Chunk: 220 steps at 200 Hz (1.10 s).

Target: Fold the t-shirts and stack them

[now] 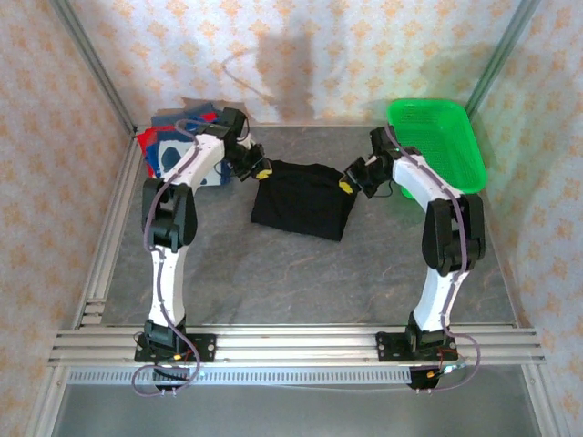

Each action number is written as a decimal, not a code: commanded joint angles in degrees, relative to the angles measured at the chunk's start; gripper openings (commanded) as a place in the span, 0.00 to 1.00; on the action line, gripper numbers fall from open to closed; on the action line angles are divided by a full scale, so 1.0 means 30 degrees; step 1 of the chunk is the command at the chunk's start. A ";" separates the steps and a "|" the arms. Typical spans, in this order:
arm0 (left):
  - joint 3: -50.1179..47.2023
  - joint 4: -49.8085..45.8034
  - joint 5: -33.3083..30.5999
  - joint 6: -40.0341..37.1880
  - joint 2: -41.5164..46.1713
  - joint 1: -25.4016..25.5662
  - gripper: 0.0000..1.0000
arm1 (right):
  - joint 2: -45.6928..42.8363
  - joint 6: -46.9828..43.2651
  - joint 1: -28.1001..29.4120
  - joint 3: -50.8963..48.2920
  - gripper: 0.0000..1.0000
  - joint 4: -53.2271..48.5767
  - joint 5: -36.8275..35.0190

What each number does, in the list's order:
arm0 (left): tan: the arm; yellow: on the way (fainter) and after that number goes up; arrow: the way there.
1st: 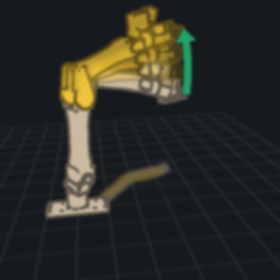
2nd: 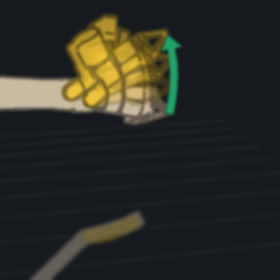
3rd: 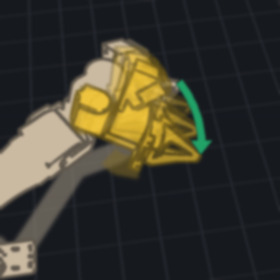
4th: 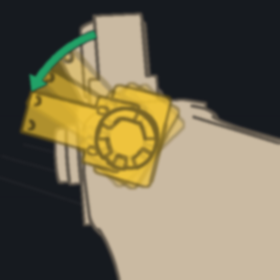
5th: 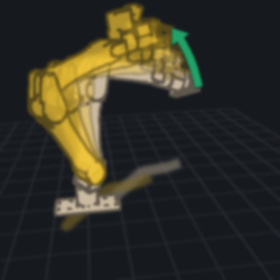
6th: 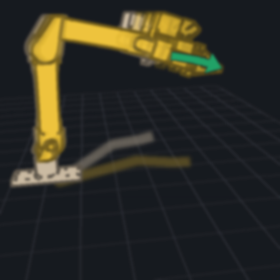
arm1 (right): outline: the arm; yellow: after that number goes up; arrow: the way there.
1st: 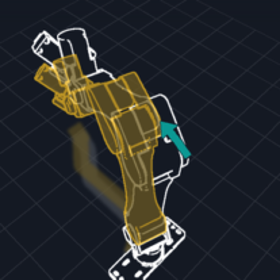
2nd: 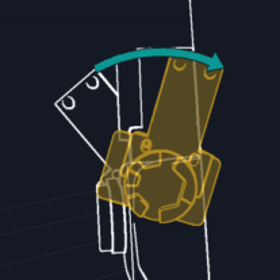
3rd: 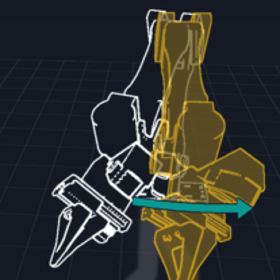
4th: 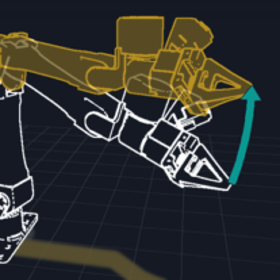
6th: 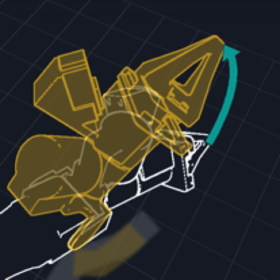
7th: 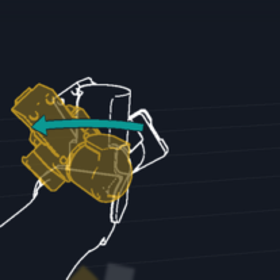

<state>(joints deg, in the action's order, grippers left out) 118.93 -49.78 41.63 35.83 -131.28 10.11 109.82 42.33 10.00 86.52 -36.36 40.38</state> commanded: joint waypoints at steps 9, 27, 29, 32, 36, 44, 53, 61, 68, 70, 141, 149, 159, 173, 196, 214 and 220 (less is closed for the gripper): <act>0.2786 -0.1056 0.0408 -0.0275 -0.1091 -0.0147 0.00 | 0.0614 -0.0474 -0.0538 0.1149 0.00 -0.0645 -0.0362; 0.3941 -0.0969 0.0647 0.0032 -0.1963 -0.0149 0.00 | 0.1096 -0.0521 -0.0725 0.1483 0.00 -0.0703 -0.0484; 0.4064 -0.0959 0.0690 0.0073 -0.2079 -0.0147 0.00 | 0.1156 -0.0516 -0.0762 0.1534 0.00 -0.0710 -0.0497; 0.4209 -0.0916 0.0752 0.0134 -0.2234 -0.0169 0.00 | 0.1252 -0.0515 -0.0793 0.1565 0.00 -0.0738 -0.0517; 0.4452 -0.0887 0.0814 0.0218 -0.2482 -0.0150 0.00 | 0.1436 -0.0517 -0.0828 0.1660 0.00 -0.0765 -0.0526; 0.4945 -0.0760 0.0896 0.0417 -0.2825 -0.0170 0.03 | 0.1660 -0.0540 -0.0893 0.1765 0.00 -0.0742 -0.0486; 0.5368 -0.0298 0.1143 0.0744 -0.3286 -0.0151 0.10 | 0.1948 -0.0537 -0.1000 0.1858 0.00 -0.0670 -0.0561; 0.5637 0.0349 0.1347 0.1248 -0.3651 -0.0159 0.22 | 0.2191 -0.0475 -0.1097 0.1933 0.00 -0.0557 -0.0570; 0.5820 0.1067 0.1602 0.1798 -0.3946 -0.0128 0.33 | 0.2412 -0.0349 -0.1240 0.1951 0.02 -0.0340 -0.0609; 0.5867 0.1300 0.1676 0.1972 -0.4076 -0.0120 0.36 | 0.2496 -0.0298 -0.1279 0.1973 0.04 -0.0238 -0.0631; 0.8320 0.2664 0.1299 0.2646 -0.2883 -0.0968 0.76 | 0.1214 0.0879 -0.2484 0.2029 0.53 0.3864 -0.1451; 0.8013 0.2000 0.1104 0.1860 -0.2223 -0.1177 0.77 | 0.0577 0.0501 -0.2484 0.1944 0.53 0.3577 -0.1592; 0.7146 0.1166 0.0619 0.0890 -0.1307 -0.1418 0.77 | -0.0201 0.0191 -0.2385 0.1529 0.54 0.3562 -0.1441; 0.4967 0.0917 0.0214 -0.0228 0.0201 -0.1610 0.78 | -0.1215 -0.0355 -0.2026 0.0899 0.57 0.3070 -0.1033; 0.1377 0.0679 -0.0177 -0.2027 0.1912 -0.1641 0.79 | -0.1838 -0.1813 -0.0661 0.0396 0.63 0.1712 -0.0290; -0.1147 0.1368 0.0107 -0.2569 0.2320 -0.1608 0.79 | -0.1631 -0.3084 0.0647 0.0569 0.66 0.0438 -0.0880; -0.1689 0.1687 0.0070 -0.2666 0.2319 -0.1619 0.79 | -0.1505 -0.3375 0.0981 0.0628 0.67 0.0200 -0.1370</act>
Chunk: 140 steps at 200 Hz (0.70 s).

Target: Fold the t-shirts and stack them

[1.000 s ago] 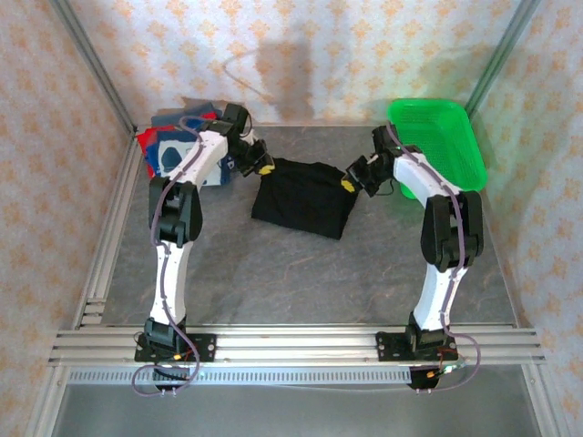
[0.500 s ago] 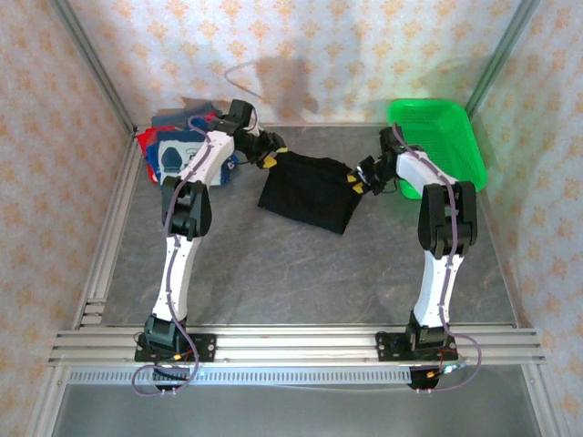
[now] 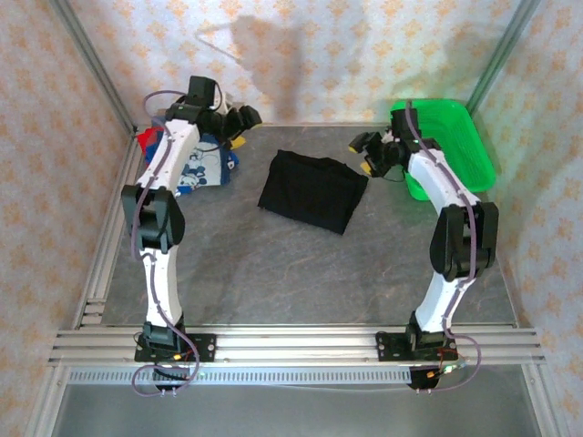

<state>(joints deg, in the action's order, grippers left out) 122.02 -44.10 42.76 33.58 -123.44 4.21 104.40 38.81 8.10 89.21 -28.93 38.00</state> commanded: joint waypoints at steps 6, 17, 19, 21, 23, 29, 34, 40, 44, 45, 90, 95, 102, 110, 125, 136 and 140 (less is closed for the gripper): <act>-0.3228 0.0131 -0.0324 -0.2043 -0.0349 0.0367 0.79 | 0.0474 -0.2270 0.1882 -0.0264 0.67 -0.2287 -0.0913; -0.3771 0.0606 -0.0388 -0.2174 -0.0524 0.0479 0.79 | 0.0968 -0.2100 0.2222 -0.0307 0.67 -0.1827 -0.0974; -0.3805 0.0665 -0.0395 -0.2208 -0.0612 0.0489 0.79 | 0.1066 -0.2075 0.2266 -0.0296 0.67 -0.1721 -0.0976; -0.3836 0.0687 -0.0389 -0.2239 -0.0663 0.0543 0.79 | 0.1200 -0.2047 0.2321 -0.0294 0.67 -0.1621 -0.0933; -0.3843 0.0722 -0.0395 -0.2269 -0.0764 0.0556 0.79 | 0.1300 -0.2025 0.2379 -0.0271 0.67 -0.1530 -0.0951; -0.3792 0.0766 -0.0434 -0.2371 -0.0974 0.0703 0.80 | 0.1678 -0.2018 0.2600 -0.0117 0.67 -0.1384 -0.1022; -0.3690 0.0699 -0.0541 -0.2522 -0.1257 0.0804 0.80 | 0.2021 -0.2030 0.2731 0.0043 0.67 -0.1346 -0.1111; -0.3484 0.0548 -0.0745 -0.2739 -0.1538 0.0949 0.80 | 0.2456 -0.2124 0.2900 0.0347 0.67 -0.1344 -0.1151; -0.3362 0.0413 -0.0886 -0.2928 -0.1714 0.1099 0.80 | 0.2698 -0.2167 0.2992 0.0511 0.67 -0.1344 -0.1152; -0.3311 0.0349 -0.0920 -0.2960 -0.1773 0.1137 0.80 | 0.2787 -0.2175 0.3017 0.0548 0.67 -0.1344 -0.1152; -0.2741 -0.0588 -0.3219 -0.3893 -0.3356 0.2259 0.81 | 0.3196 -0.1317 0.3393 -0.0159 0.68 0.0642 -0.1014; -0.2750 -0.0580 -0.3405 -0.3881 -0.3484 0.2341 0.81 | 0.3010 -0.1260 0.3389 -0.0349 0.69 0.0891 -0.1021; -0.2790 -0.0468 -0.3703 -0.3818 -0.3609 0.2486 0.81 | 0.2714 -0.1220 0.3409 -0.0585 0.70 0.1145 -0.0993; -0.2792 -0.0271 -0.4014 -0.3790 -0.3732 0.2662 0.82 | 0.2378 -0.1250 0.3424 -0.0782 0.70 0.1421 -0.0918; -0.2523 -0.0033 -0.4401 -0.3680 -0.4130 0.3069 0.82 | 0.1584 -0.1248 0.3432 -0.1339 0.71 0.1899 -0.0837; -0.1916 -0.0380 -0.4818 -0.3771 -0.4626 0.3457 0.82 | 0.0917 -0.1263 0.3434 -0.1777 0.72 0.2223 -0.0765; -0.1587 -0.0584 -0.5055 -0.3822 -0.4844 0.3624 0.82 | 0.0672 -0.1223 0.3434 -0.1966 0.72 0.2307 -0.0744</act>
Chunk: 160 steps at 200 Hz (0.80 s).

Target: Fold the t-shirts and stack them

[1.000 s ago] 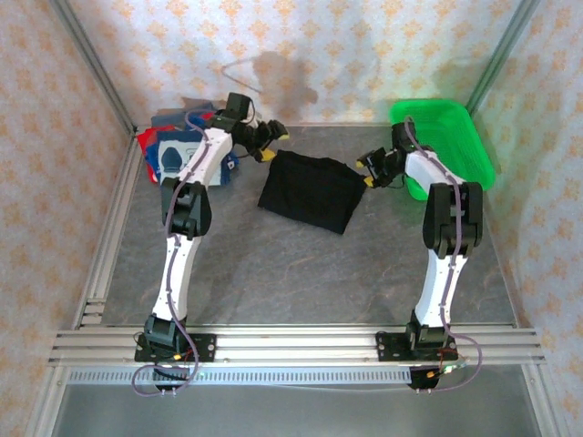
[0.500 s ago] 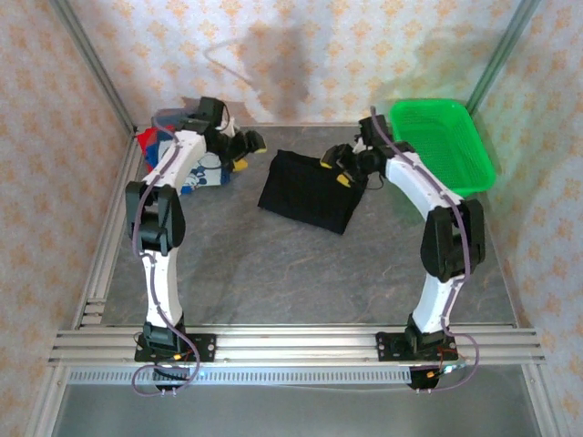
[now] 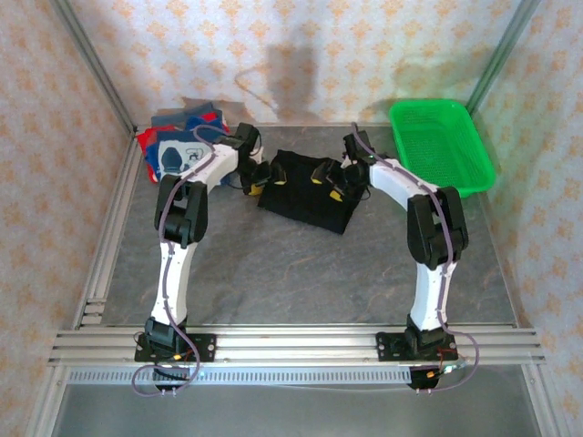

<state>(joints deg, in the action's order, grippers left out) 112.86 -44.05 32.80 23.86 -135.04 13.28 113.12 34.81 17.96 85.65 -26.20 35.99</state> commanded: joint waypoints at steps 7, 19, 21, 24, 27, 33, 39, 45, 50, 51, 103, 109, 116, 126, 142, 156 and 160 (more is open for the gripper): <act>0.1954 -0.0892 -0.2089 -0.0655 -0.1311 0.0805 0.82 | -0.2637 0.0131 0.0161 -0.1046 0.72 0.1535 0.0001; 0.2634 -0.1305 -0.2652 -0.0718 -0.1738 0.1104 0.81 | -0.3439 0.0276 0.0167 -0.1682 0.72 0.1917 0.0153; 0.2766 -0.1369 -0.2746 -0.0739 -0.1815 0.1161 0.81 | -0.3578 0.0310 0.0160 -0.1793 0.72 0.2004 0.0182; 0.2915 -0.1506 -0.2936 -0.0741 -0.1947 0.1249 0.81 | -0.3800 0.0386 0.0152 -0.1954 0.73 0.2116 0.0216; 0.3102 -0.1651 -0.3110 -0.0734 -0.2062 0.1344 0.81 | -0.4010 0.0454 0.0165 -0.2138 0.73 0.2243 0.0224; 0.3482 -0.1961 -0.3430 -0.0720 -0.2351 0.1507 0.80 | -0.4457 0.0618 0.0163 -0.2474 0.73 0.2523 0.0259; 0.3841 -0.2253 -0.3700 -0.0704 -0.2619 0.1652 0.79 | -0.4939 0.0804 0.0166 -0.2870 0.74 0.2857 0.0348; 0.4144 -0.2478 -0.3930 -0.0687 -0.2857 0.1813 0.77 | -0.5406 0.1022 0.0153 -0.3275 0.75 0.3254 0.0417; 0.4354 -0.2593 -0.4103 -0.0687 -0.3090 0.1923 0.76 | -0.5820 0.1242 0.0156 -0.3615 0.76 0.3640 0.0475; 0.4388 -0.2612 -0.4119 -0.0687 -0.3120 0.1957 0.75 | -0.5885 0.1295 0.0161 -0.3675 0.76 0.3710 0.0465; 0.5986 -0.2420 -0.4793 -0.0362 -0.4541 0.3132 0.42 | -0.9569 0.2602 0.0305 -0.5861 0.90 0.6116 0.1166; 0.6354 -0.2477 -0.4832 -0.0392 -0.4719 0.3254 0.38 | -0.9846 0.2596 0.0308 -0.5950 0.91 0.6138 0.1315; 0.6793 -0.2535 -0.4816 -0.0357 -0.4884 0.3371 0.33 | -1.0158 0.2584 0.0299 -0.6059 0.92 0.6173 0.1432; 0.7301 -0.2557 -0.4914 -0.0257 -0.5037 0.3454 0.24 | -1.0547 0.2558 0.0297 -0.6228 0.92 0.6126 0.1496; 0.8052 -0.2698 -0.5399 -0.0514 -0.4862 0.3425 0.11 | -1.1214 0.2471 0.0311 -0.6475 0.95 0.5976 0.1498; 0.8925 -0.3155 -0.6117 -0.1240 -0.4456 0.3340 0.01 | -1.1870 0.2460 0.0302 -0.6820 0.97 0.5979 0.1428; 0.9120 -0.3232 -0.6295 -0.1432 -0.4319 0.3325 0.00 | -1.2038 0.2431 0.0298 -0.6914 0.97 0.5921 0.1355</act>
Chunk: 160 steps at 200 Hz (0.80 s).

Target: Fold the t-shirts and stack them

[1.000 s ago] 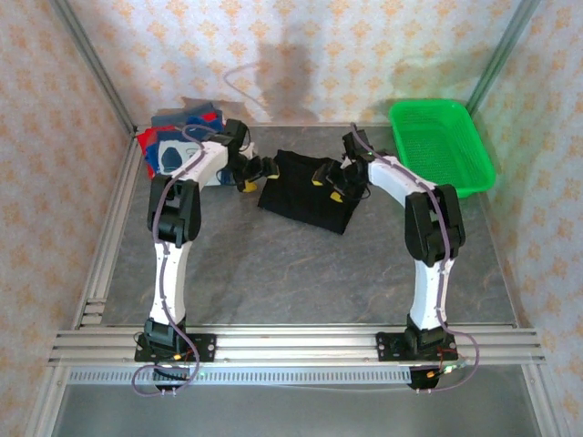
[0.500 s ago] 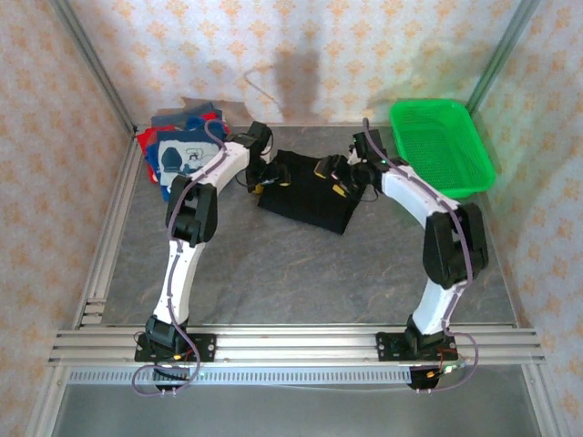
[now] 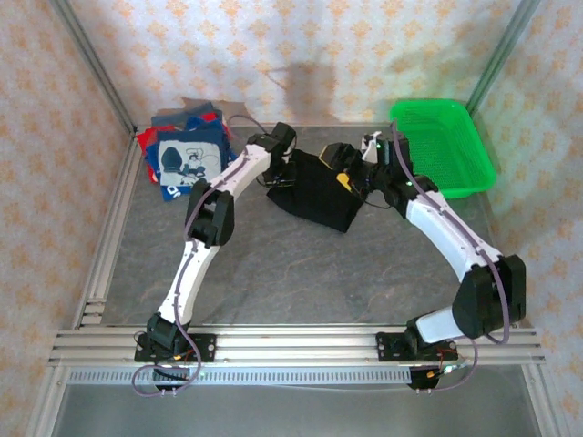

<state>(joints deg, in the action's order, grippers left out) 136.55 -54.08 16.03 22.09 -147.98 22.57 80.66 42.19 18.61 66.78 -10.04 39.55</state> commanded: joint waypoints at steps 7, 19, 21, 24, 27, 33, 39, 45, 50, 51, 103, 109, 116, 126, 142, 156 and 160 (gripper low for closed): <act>0.1346 0.0123 -0.0927 -0.1180 0.0445 0.0142 0.00 | -0.1524 -0.0085 0.0077 -0.0805 0.97 0.0457 0.0076; 0.1352 0.0303 -0.1215 -0.1616 0.1217 -0.0085 0.00 | -0.1929 -0.0176 0.0080 -0.0990 0.98 0.0249 -0.0044; 0.1357 0.0333 -0.1236 -0.1692 0.1345 -0.0126 0.00 | -0.1993 -0.0192 0.0093 -0.1013 0.98 0.0231 -0.0069; 0.1376 0.0377 -0.1289 -0.1768 0.1541 -0.0200 0.00 | -0.2060 -0.0206 0.0080 -0.1064 0.98 0.0186 -0.0074; 0.1408 0.0390 -0.1300 -0.1888 0.1720 -0.0279 0.00 | -0.2152 -0.0207 0.0097 -0.1103 0.98 0.0180 -0.0086; 0.1470 0.0403 -0.1300 -0.2069 0.2078 -0.0437 0.00 | -0.2278 -0.0269 0.0075 -0.1163 0.98 0.0131 -0.0116; 0.1682 0.0335 -0.1272 -0.2264 0.2356 -0.0601 0.00 | -0.2432 -0.0295 0.0091 -0.1247 0.99 0.0056 -0.0168; 0.2041 0.0142 -0.1285 -0.2482 0.2533 -0.0762 0.00 | -0.2544 -0.0323 0.0095 -0.1306 1.00 0.0011 -0.0234; 0.2412 -0.0092 -0.1301 -0.2685 0.2629 -0.0898 0.00 | -0.2612 -0.0354 0.0073 -0.1357 0.99 0.0016 -0.0303; 0.2515 -0.0158 -0.1301 -0.2724 0.2643 -0.0929 0.00 | -0.2606 -0.0354 0.0069 -0.1365 0.99 0.0012 -0.0312; 0.5308 -0.1125 -0.0246 -0.4476 0.3298 -0.2219 0.00 | -0.2639 -0.0226 0.0091 -0.1574 0.99 0.0508 -0.0384; 0.5440 -0.1141 -0.0046 -0.4618 0.3399 -0.2360 0.00 | -0.2625 -0.0144 0.0093 -0.1578 0.99 0.0641 -0.0375; 0.5415 -0.1137 0.0059 -0.4817 0.3537 -0.2495 0.00 | -0.2604 -0.0093 0.0071 -0.1591 0.99 0.0706 -0.0379; 0.5428 -0.1143 0.0137 -0.5143 0.3694 -0.2630 0.00 | -0.2623 -0.0064 0.0092 -0.1593 0.99 0.0744 -0.0406; 0.5431 -0.1128 0.0135 -0.5739 0.3925 -0.2775 0.00 | -0.2606 -0.0052 0.0090 -0.1549 0.99 0.0670 -0.0384; 0.5582 -0.1068 0.0028 -0.6176 0.4085 -0.2879 0.00 | -0.2571 -0.0046 0.0094 -0.1505 0.99 0.0512 -0.0356; 0.5670 -0.1066 0.0002 -0.6285 0.4107 -0.2920 0.00 | -0.2568 -0.0071 0.0095 -0.1471 0.99 0.0455 -0.0339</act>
<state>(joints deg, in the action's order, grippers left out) 151.39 -56.18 15.20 7.60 -137.99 13.93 73.76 42.02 18.61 62.50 -10.07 38.98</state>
